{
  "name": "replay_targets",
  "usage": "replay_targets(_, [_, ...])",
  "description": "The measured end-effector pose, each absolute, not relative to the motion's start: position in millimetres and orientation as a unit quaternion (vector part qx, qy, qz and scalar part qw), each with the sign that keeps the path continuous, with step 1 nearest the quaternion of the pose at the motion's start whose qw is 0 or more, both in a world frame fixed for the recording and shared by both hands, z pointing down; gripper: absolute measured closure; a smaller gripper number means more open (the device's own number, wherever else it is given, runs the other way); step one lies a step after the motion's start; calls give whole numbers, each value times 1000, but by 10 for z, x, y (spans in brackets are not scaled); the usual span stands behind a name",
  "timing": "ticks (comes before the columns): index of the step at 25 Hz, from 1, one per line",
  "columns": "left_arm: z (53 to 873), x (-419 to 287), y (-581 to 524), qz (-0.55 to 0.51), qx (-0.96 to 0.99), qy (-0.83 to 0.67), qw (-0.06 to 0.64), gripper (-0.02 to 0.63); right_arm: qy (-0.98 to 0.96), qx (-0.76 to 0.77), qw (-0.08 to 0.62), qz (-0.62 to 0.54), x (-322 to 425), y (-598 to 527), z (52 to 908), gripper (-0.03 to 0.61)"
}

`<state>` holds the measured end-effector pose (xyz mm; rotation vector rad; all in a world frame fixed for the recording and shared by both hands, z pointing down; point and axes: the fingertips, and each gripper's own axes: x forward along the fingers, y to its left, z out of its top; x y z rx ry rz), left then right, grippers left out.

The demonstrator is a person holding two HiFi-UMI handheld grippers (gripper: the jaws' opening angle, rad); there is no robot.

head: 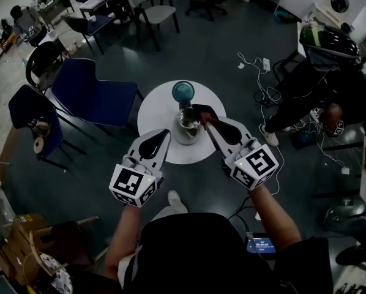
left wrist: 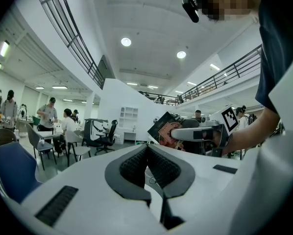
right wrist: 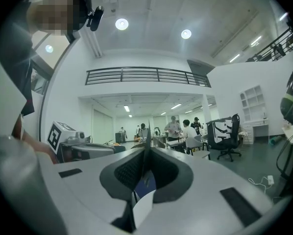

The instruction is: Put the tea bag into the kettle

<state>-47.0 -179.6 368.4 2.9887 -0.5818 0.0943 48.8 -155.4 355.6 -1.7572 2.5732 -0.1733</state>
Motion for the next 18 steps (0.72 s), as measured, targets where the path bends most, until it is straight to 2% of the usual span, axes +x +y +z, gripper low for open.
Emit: replay_targets(18, [3824, -457, -2172, 28, 982, -167, 82, 598, 810, -582, -26, -68, 460, -1910, 3747, 541])
